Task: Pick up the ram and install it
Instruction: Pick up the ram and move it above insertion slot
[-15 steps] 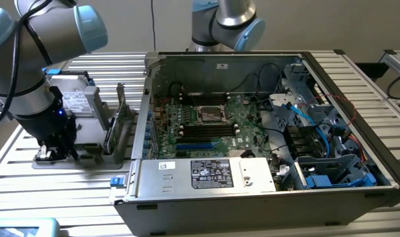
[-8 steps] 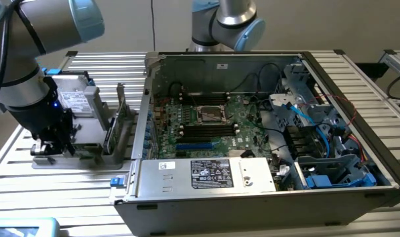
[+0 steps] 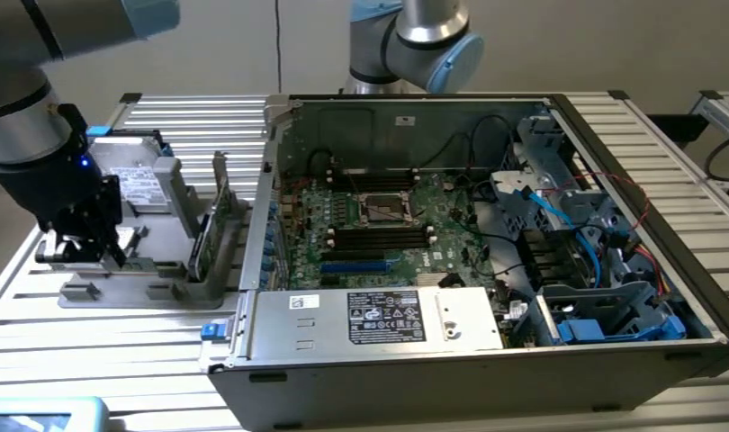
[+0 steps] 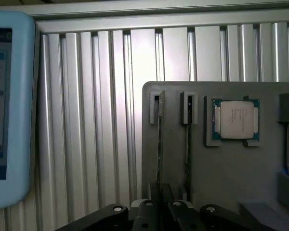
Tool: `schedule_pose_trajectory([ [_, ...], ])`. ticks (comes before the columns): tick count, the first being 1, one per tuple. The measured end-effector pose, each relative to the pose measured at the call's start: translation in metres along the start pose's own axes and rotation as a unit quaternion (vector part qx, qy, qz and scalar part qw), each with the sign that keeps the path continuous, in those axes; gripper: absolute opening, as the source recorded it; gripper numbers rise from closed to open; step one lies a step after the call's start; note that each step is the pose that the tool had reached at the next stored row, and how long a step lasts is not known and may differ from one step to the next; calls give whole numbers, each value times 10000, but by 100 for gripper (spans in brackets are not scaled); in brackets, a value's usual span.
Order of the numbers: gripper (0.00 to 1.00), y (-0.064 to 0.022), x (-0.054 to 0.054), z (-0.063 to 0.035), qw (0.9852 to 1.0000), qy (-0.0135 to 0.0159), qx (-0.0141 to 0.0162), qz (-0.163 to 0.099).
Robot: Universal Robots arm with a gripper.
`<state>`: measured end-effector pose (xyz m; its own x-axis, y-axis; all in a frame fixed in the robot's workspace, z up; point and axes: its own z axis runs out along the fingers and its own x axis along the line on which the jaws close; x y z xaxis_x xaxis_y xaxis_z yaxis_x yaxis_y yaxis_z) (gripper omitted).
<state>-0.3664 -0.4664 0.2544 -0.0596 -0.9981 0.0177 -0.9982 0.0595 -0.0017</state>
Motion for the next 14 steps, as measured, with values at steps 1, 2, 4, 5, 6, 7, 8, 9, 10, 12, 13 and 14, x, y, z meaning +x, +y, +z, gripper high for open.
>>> schedule_pose_trajectory([
  [1,14,-5,1,-45,10000,0,0,0],
  [2,14,-11,2,-90,10000,0,0,1],
  [4,14,-33,3,-180,10000,0,1,2],
  [5,14,-46,3,-226,10000,1,0,3],
  [6,14,-61,3,-270,10000,0,0,3],
  [7,14,-78,3,-318,10000,0,1,3],
  [8,14,-93,4,-363,10000,0,0,3],
  [9,14,-111,4,-408,10000,0,0,3],
  [10,14,-130,4,-453,10000,0,1,2],
  [12,14,-174,4,-544,10000,0,1,2],
  [13,14,-197,4,-590,10000,0,1,3],
  [14,14,-223,5,-636,10000,0,0,2],
])
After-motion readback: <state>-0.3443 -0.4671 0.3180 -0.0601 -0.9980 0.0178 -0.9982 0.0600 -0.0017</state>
